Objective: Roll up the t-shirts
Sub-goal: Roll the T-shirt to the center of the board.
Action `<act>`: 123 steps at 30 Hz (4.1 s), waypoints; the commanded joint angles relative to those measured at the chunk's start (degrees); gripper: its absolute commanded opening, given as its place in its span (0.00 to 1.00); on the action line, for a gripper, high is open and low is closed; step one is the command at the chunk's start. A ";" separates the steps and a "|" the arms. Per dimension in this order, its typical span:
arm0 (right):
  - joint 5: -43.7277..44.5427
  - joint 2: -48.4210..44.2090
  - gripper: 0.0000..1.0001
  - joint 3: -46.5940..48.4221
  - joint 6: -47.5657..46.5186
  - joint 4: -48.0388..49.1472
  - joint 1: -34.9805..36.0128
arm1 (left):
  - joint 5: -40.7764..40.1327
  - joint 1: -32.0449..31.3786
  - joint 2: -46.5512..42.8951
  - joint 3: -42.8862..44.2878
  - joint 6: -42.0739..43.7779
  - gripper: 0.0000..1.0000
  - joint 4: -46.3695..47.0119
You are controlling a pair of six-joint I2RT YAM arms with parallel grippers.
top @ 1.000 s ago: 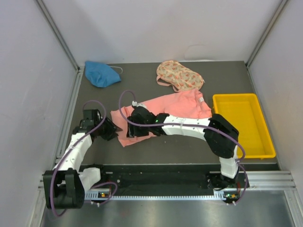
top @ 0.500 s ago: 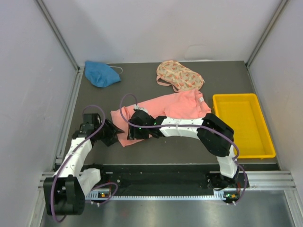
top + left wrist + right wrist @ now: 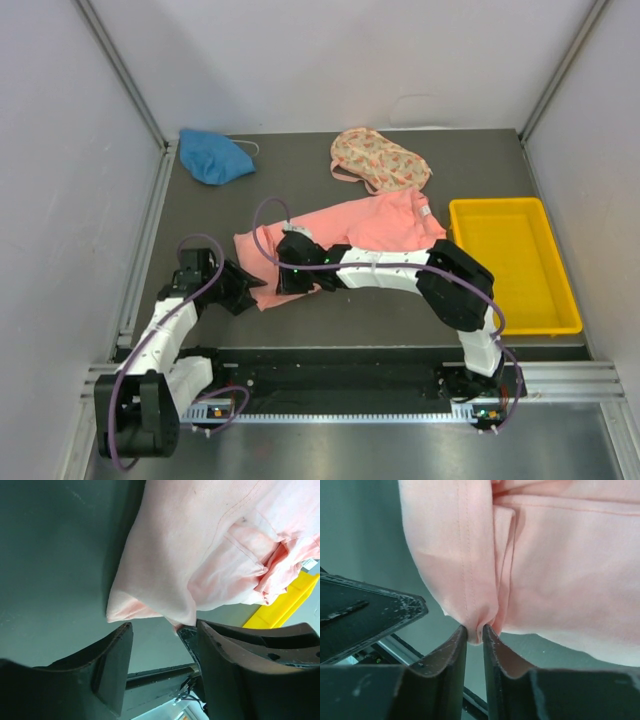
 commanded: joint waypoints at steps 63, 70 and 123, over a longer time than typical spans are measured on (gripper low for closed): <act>24.79 -3.81 0.55 -18.70 9.21 42.28 8.87 | -14.82 -10.92 32.16 30.51 22.64 0.17 -9.13; 26.55 -2.75 0.55 -21.26 12.04 47.93 8.69 | -14.91 -10.92 33.48 33.75 24.49 0.18 -11.07; 19.00 7.97 0.53 -15.99 10.63 56.63 9.57 | -23.53 -10.75 40.16 40.53 33.11 0.17 -14.77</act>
